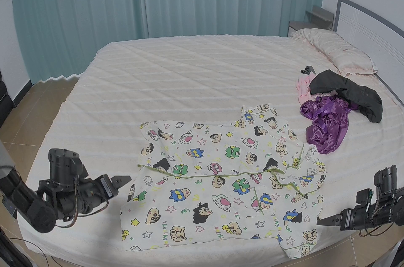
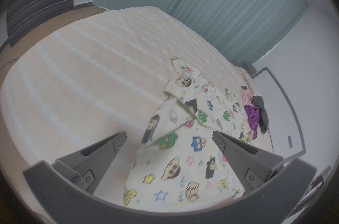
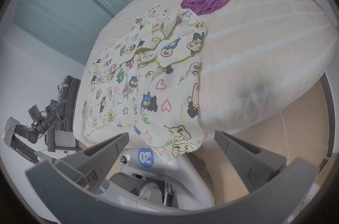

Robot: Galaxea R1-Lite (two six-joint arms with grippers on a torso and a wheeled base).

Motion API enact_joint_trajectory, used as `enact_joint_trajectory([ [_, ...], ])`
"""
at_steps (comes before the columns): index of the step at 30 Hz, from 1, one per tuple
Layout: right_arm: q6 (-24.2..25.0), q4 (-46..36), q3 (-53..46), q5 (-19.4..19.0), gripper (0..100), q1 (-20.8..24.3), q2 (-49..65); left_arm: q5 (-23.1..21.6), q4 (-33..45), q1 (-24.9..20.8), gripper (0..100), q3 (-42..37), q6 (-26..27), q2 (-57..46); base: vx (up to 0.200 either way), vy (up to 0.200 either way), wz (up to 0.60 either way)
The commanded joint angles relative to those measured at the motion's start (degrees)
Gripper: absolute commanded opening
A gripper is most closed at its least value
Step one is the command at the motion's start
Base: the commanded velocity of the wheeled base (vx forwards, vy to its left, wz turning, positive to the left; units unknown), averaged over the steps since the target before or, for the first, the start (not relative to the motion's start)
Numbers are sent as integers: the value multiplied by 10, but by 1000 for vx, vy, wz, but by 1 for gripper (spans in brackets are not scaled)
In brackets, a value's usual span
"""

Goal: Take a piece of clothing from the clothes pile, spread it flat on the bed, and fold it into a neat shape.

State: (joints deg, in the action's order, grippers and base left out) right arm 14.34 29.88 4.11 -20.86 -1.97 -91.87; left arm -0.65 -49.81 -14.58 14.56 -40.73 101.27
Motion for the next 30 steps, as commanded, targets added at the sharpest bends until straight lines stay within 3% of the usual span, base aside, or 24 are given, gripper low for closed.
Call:
enact_joint_trajectory([
  [1, 0, 12, 4, -33, 100, -7, -14, -64, 34, 39, 100, 123, 23, 96, 0, 0, 0],
  [4, 0, 13, -4, -61, 100, -15, -16, -70, 61, 41, 100, 189, 31, 145, 0, 0, 0],
  [9, 0, 13, -4, -66, 100, -31, -2, -81, 126, 31, 100, 266, 22, 189, 0, 0, 0],
  [15, 1, 13, -6, -68, 100, -36, 1, -82, 138, -6, 100, 293, -64, 195, 0, 0, 0],
  [23, 1, 13, -9, -78, 100, -37, 1, -76, 135, -23, 100, 308, -164, 192, 0, 0, 0],
  [30, 1, 13, -10, -80, 100, -37, 1, -53, 131, -32, 100, 329, -192, 223, 0, 0, 0],
])
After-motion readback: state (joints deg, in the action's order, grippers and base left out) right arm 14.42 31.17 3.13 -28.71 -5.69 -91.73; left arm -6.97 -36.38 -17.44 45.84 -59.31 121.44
